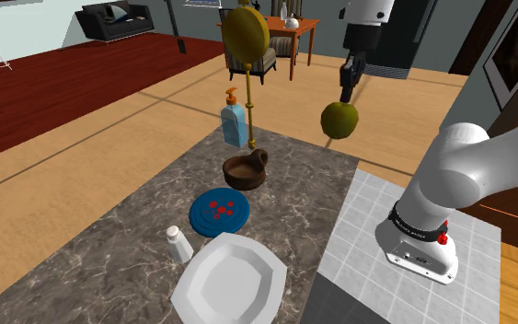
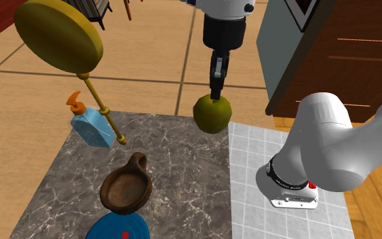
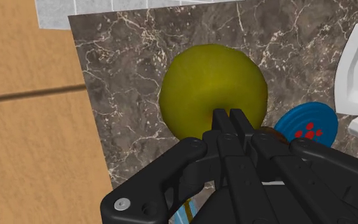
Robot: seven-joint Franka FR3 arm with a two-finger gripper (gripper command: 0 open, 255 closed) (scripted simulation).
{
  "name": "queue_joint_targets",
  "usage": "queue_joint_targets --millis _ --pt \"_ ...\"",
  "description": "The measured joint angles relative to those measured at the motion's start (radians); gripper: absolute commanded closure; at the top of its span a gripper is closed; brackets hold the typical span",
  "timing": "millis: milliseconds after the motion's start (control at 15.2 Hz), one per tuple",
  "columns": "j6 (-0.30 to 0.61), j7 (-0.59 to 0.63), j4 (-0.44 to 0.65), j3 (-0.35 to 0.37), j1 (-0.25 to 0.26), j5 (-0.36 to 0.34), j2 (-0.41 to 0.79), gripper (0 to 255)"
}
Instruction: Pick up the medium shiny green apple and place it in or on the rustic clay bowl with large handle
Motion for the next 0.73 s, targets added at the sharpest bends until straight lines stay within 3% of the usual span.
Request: queue_joint_targets --millis 726 --pt "0.062 0.152 0.284 0.135 0.071 0.101 0.322 255"
